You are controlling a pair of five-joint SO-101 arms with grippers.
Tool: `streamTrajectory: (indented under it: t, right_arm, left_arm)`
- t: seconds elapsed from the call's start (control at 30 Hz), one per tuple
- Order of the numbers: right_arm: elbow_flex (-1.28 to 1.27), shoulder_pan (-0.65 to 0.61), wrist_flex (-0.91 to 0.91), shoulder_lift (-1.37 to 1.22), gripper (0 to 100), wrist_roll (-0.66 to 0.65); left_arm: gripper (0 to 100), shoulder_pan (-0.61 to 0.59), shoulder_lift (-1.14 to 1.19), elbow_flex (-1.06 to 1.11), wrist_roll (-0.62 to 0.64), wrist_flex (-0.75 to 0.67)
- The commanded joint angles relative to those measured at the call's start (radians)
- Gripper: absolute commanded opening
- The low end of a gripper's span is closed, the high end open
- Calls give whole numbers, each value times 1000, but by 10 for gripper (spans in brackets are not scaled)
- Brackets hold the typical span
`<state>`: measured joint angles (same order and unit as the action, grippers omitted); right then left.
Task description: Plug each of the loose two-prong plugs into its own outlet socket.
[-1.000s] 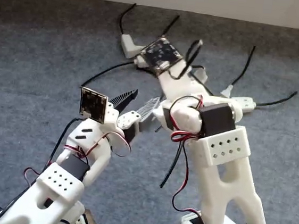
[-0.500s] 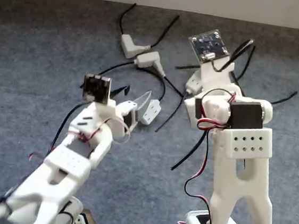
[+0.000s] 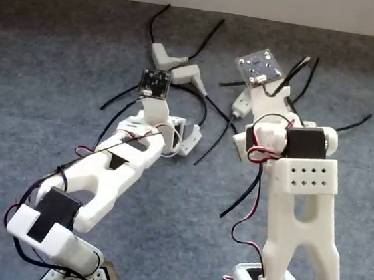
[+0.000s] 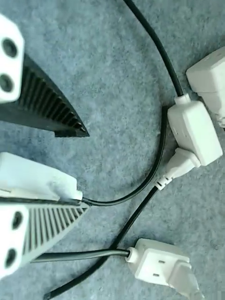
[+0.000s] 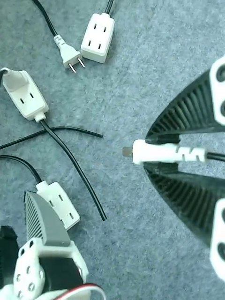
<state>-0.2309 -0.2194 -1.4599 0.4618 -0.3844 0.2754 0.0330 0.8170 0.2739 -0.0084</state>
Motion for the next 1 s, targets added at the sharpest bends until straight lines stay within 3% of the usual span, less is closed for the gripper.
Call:
streamTrajectory:
  t: [0.0, 0.1, 0.37, 0.77, 0.97]
  right_arm:
    - [-65, 12, 81, 2, 44, -9]
    - [-148, 15, 139, 4, 44, -9]
    - [-197, 5, 170, 4, 44, -11]
    - [-197, -139, 223, -4, 44, -11]
    - [-120, -174, 223, -174, 44, -8]
  left_arm:
    - [228, 12, 35, -74, -5, 12]
    - [226, 13, 111, -145, -5, 48]
    - [224, -41, 242, -409, 3, 393]
    - [224, -163, 239, -420, 3, 420]
    - [224, -248, 170, -417, 5, 419]
